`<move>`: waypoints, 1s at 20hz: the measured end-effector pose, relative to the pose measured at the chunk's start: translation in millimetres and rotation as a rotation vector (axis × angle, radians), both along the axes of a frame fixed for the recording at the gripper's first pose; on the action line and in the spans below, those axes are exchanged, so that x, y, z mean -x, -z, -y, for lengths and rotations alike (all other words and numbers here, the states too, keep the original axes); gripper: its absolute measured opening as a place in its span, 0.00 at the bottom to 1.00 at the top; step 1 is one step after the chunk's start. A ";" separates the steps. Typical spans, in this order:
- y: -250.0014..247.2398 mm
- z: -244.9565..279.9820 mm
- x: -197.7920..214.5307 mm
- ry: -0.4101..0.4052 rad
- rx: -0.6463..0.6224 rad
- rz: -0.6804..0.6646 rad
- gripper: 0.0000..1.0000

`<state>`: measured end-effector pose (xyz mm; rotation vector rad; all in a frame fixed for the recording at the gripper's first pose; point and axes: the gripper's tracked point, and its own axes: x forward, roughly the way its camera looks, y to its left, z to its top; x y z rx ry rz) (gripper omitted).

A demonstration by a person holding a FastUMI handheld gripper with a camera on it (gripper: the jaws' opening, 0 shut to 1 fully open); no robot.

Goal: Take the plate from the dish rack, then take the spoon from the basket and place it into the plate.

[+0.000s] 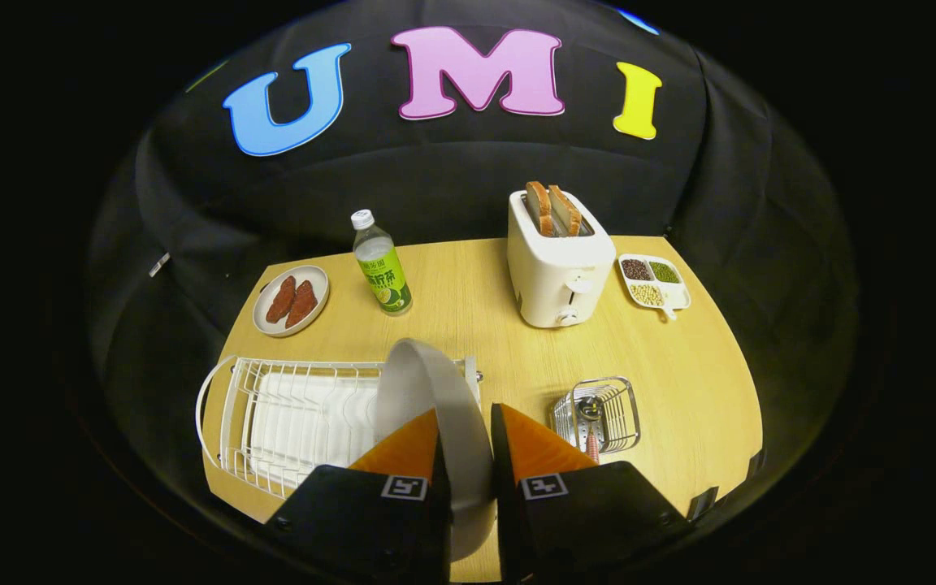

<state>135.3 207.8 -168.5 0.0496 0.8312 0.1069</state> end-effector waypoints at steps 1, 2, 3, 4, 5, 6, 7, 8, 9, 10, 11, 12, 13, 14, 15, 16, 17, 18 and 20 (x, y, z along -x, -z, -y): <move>2.5 1.7 2.8 -0.004 -0.005 -0.010 0.26; 3.3 5.0 6.4 -0.009 -0.014 -0.017 0.27; 2.5 4.5 9.3 -0.018 -0.038 -0.015 0.26; -0.1 2.4 13.6 -0.037 -0.069 -0.015 0.26; -3.8 1.6 20.0 -0.061 -0.102 -0.019 0.26; -9.0 1.8 26.7 -0.087 -0.137 -0.019 0.26; -15.7 4.9 33.6 -0.107 -0.170 -0.014 0.26; -20.8 11.3 39.9 -0.117 -0.196 -0.005 0.26; -24.0 20.3 47.1 -0.124 -0.209 -0.002 0.25; -25.2 31.7 57.0 -0.132 -0.217 -0.004 0.26; -26.1 43.7 67.6 -0.140 -0.223 -0.008 0.25; -25.9 56.6 78.5 -0.142 -0.231 -0.013 0.26; -26.8 70.0 89.8 -0.148 -0.240 -0.012 0.25; -26.4 82.5 102.7 -0.158 -0.251 -0.011 0.25; -23.9 94.3 117.4 -0.166 -0.266 -0.020 0.26; -19.2 107.4 133.8 -0.166 -0.284 -0.039 0.25; -13.1 119.7 147.5 -0.154 -0.302 -0.061 0.25; -5.2 132.8 156.9 -0.136 -0.315 -0.081 0.25; 15.6 161.7 167.4 -0.072 -0.320 -0.122 0.25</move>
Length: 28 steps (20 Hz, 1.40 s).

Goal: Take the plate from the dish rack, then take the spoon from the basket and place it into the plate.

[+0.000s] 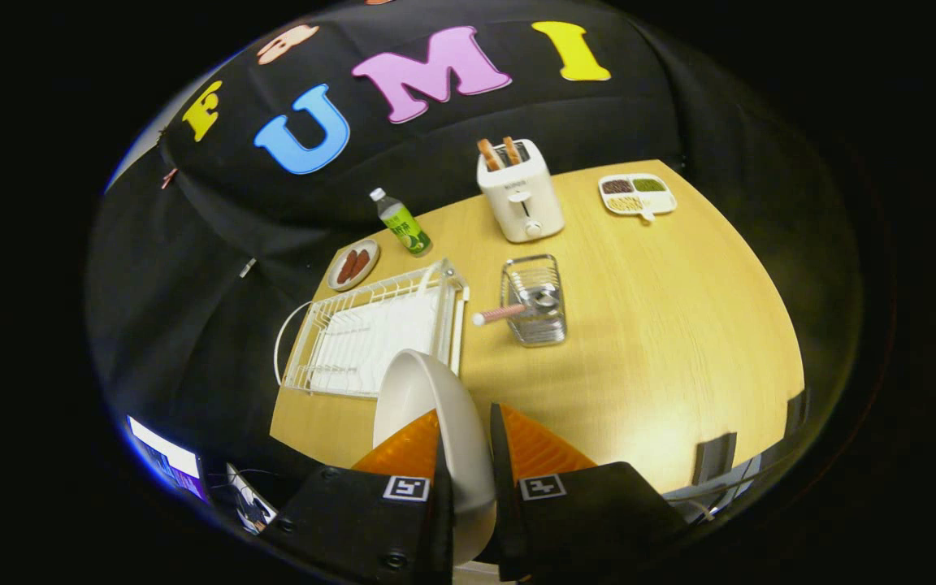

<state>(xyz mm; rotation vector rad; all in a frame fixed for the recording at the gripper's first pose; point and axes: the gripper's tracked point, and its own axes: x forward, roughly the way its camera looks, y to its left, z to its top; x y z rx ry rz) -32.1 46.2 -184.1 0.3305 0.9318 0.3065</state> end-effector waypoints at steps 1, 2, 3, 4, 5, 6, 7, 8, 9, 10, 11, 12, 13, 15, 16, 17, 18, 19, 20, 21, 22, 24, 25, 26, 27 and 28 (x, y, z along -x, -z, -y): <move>10.8 10.8 1.3 0.029 -0.007 -0.027 0.26; 20.0 18.4 1.4 0.053 -0.020 -0.052 0.26; 31.0 24.4 -0.8 0.071 -0.033 -0.080 0.25; 41.6 30.3 -4.2 0.085 -0.045 -0.108 0.25; 52.1 34.9 -8.8 0.097 -0.053 -0.132 0.25; 60.8 38.0 -14.5 0.104 -0.058 -0.151 0.26; 68.9 40.5 -21.8 0.110 -0.066 -0.165 0.26; 76.7 40.7 -30.5 0.108 -0.075 -0.171 0.26; 84.2 41.0 -38.8 0.100 -0.082 -0.177 0.26; 92.7 40.8 -45.4 0.086 -0.082 -0.182 0.25; 101.8 40.4 -51.4 0.066 -0.075 -0.188 0.26; 112.0 41.8 -53.0 0.052 -0.063 -0.201 0.25; 122.3 41.7 -55.1 0.035 -0.051 -0.213 0.26; 135.2 36.7 -58.1 0.000 -0.068 -0.223 0.26; 137.0 36.4 -57.8 -0.003 -0.081 -0.233 0.26; 142.2 37.9 -59.5 -0.006 -0.078 -0.239 0.27; 145.5 43.5 -59.1 -0.010 -0.064 -0.236 0.28; 150.0 48.4 -61.6 -0.016 -0.046 -0.223 0.30; 149.6 52.1 -62.8 -0.027 -0.042 -0.212 0.40; 148.7 53.7 -65.3 -0.034 -0.041 -0.207 0.51; 148.1 55.0 -68.5 -0.034 -0.035 -0.179 0.67; 136.0 58.7 -77.6 -0.066 0.012 -0.072 0.99; 130.8 57.4 -81.4 -0.100 0.053 -0.013 0.99; 122.6 49.8 -83.1 -0.138 0.076 0.043 0.99; 111.6 39.0 -84.5 -0.172 0.075 0.100 0.99; 100.3 25.9 -84.8 -0.205 0.061 0.151 0.99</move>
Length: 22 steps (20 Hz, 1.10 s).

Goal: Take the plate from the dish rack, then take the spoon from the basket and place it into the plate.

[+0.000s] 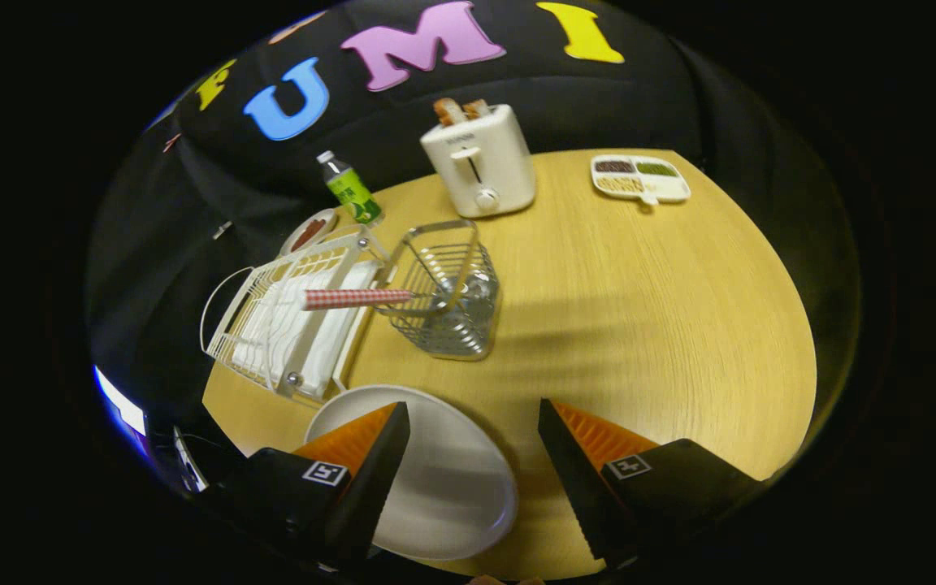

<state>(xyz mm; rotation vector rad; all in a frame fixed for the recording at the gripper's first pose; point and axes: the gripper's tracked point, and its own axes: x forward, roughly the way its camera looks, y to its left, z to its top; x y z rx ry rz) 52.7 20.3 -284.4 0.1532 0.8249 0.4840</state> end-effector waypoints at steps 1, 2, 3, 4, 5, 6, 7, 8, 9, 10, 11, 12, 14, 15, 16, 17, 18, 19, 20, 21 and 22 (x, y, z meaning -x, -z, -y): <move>-11.0 -12.7 -0.6 -0.035 -0.013 0.046 0.99; -19.9 -21.4 -1.7 -0.067 -0.012 0.096 0.99; -26.7 -28.0 -5.0 -0.095 0.003 0.146 0.99; -31.6 -32.8 -7.7 -0.119 0.022 0.192 0.99; -34.3 -37.9 -12.0 -0.139 0.039 0.236 0.99; -35.8 -42.6 -16.3 -0.152 0.056 0.273 0.99; -35.6 -46.9 -20.3 -0.163 0.069 0.297 0.99; -34.6 -52.1 -23.9 -0.169 0.074 0.308 0.99; -32.7 -57.4 -28.2 -0.171 0.072 0.309 0.99; -31.4 -61.9 -33.3 -0.167 0.070 0.310 0.99; -30.2 -62.9 -41.1 -0.154 0.078 0.317 0.99; -32.3 -64.7 -46.5 -0.142 0.078 0.328 0.99; -34.3 -69.1 -53.3 -0.136 0.096 0.359 0.96; -31.9 -72.4 -50.2 -0.151 0.106 0.340 0.96; -31.3 -74.7 -45.5 -0.164 0.110 0.329 0.96; -35.5 -73.4 -45.9 -0.165 0.121 0.344 0.96; -43.5 -68.8 -46.6 -0.166 0.128 0.372 0.95; -49.8 -68.5 -46.8 -0.175 0.126 0.406 0.95; -53.2 -68.9 -48.6 -0.188 0.131 0.446 0.94; -50.7 -67.7 -54.4 -0.200 0.158 0.473 0.94; -44.5 -64.6 -58.2 -0.210 0.184 0.486 0.94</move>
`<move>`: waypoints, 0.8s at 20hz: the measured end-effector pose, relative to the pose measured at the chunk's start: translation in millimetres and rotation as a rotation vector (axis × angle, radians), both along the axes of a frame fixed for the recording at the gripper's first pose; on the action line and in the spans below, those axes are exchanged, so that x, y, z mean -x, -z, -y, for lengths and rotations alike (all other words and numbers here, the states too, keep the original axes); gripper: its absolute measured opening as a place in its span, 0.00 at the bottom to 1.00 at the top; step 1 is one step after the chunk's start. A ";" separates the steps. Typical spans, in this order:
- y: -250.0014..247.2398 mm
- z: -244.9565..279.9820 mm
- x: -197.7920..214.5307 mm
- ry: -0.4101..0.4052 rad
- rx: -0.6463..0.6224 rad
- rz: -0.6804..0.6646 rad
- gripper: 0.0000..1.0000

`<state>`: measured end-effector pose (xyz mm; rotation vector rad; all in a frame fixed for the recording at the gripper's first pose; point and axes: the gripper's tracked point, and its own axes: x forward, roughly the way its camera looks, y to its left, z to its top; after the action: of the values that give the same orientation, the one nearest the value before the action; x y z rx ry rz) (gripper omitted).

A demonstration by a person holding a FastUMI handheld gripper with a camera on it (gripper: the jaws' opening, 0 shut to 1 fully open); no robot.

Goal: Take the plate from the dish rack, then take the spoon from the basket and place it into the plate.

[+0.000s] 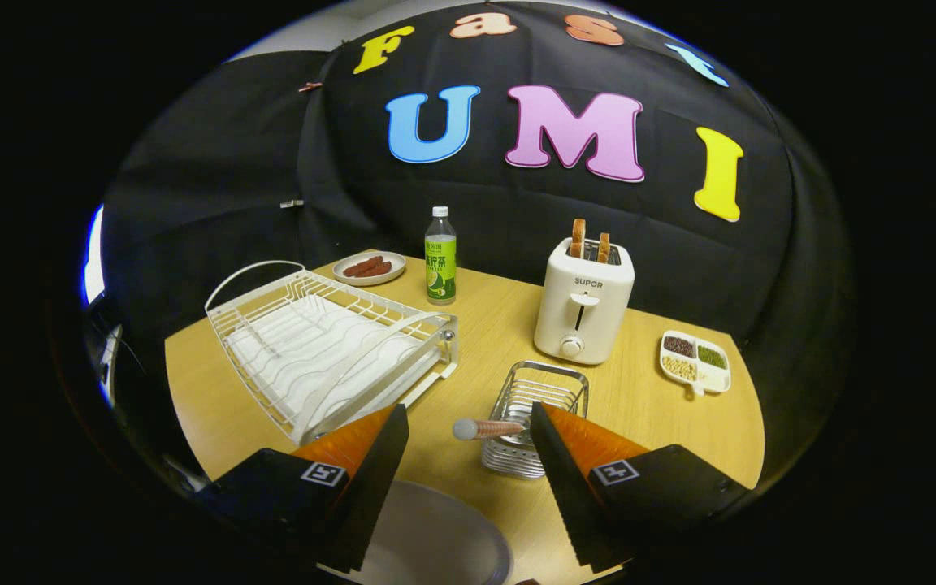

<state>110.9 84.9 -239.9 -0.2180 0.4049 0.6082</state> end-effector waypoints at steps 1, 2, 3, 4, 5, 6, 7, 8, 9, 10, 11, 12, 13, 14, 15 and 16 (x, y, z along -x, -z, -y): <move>5.7 0.5 -4.8 0.000 0.018 0.008 0.93; 10.4 -2.1 -9.4 -0.005 0.028 0.013 0.93; 12.2 -5.5 -12.9 -0.013 0.028 0.023 0.93; 12.3 -9.1 -14.8 -0.023 0.021 0.031 0.93; 11.1 -12.9 -15.8 -0.031 0.005 0.039 0.93; 11.1 -15.5 -19.1 -0.029 -0.009 0.043 0.90; 12.1 -16.9 -21.2 -0.019 -0.021 0.034 0.86; 15.0 -17.6 -25.2 -0.006 -0.030 0.020 0.74; 17.0 -17.2 -27.7 0.002 -0.034 0.008 0.69; 18.0 -16.5 -30.9 0.006 -0.035 0.007 0.63; 18.7 -17.8 -31.8 -0.003 -0.036 0.009 0.58; 21.4 -19.1 -30.9 -0.016 -0.031 0.007 0.52; 22.4 -18.4 -32.3 -0.017 -0.020 0.010 0.50; 23.7 -18.5 -33.0 -0.020 -0.011 0.013 0.51; 23.2 -20.4 -34.6 -0.026 -0.009 0.018 0.49; 23.6 -20.6 -35.5 -0.027 0.000 0.019 0.48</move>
<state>146.3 105.5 -263.5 -0.2292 0.3835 0.6326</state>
